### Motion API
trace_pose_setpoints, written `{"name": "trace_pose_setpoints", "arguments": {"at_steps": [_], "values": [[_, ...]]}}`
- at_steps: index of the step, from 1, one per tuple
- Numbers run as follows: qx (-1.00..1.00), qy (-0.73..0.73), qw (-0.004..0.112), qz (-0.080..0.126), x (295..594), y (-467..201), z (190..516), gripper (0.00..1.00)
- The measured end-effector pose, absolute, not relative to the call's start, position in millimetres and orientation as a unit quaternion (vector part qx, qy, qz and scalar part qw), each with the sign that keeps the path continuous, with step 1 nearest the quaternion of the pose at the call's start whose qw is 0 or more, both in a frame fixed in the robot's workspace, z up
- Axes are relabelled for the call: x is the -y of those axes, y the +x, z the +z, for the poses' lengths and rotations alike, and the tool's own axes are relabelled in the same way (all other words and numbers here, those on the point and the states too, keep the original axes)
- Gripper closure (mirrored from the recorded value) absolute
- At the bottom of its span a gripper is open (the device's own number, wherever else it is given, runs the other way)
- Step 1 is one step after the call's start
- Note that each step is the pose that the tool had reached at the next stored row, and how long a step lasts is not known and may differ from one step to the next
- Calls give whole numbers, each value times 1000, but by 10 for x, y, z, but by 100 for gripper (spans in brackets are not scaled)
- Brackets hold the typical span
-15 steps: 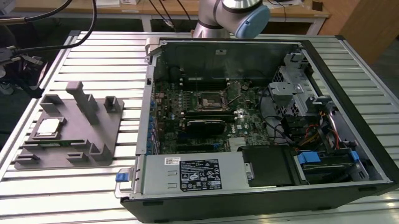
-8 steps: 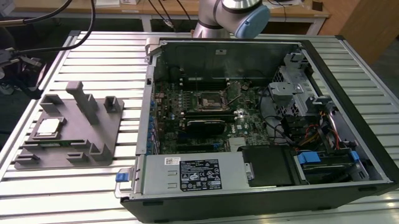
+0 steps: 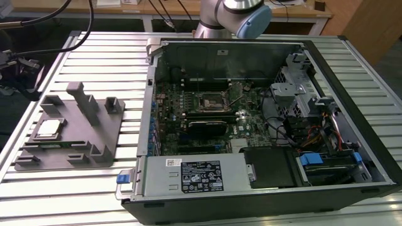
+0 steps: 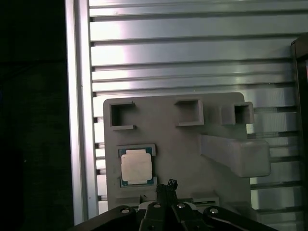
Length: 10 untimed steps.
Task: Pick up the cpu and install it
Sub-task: 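Pick up the cpu and move it towards the insertion slot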
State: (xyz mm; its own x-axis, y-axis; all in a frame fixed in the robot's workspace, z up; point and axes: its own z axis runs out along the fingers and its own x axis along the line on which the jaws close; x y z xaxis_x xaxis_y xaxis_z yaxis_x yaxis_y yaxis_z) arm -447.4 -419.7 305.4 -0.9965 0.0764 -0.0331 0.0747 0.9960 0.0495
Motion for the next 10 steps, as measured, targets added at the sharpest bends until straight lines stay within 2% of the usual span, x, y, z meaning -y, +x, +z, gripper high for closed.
{"name": "trace_pose_setpoints", "arguments": {"at_steps": [10], "values": [[-999, 38, 18, 24, 4198, -4572, 2976, 89]]}}
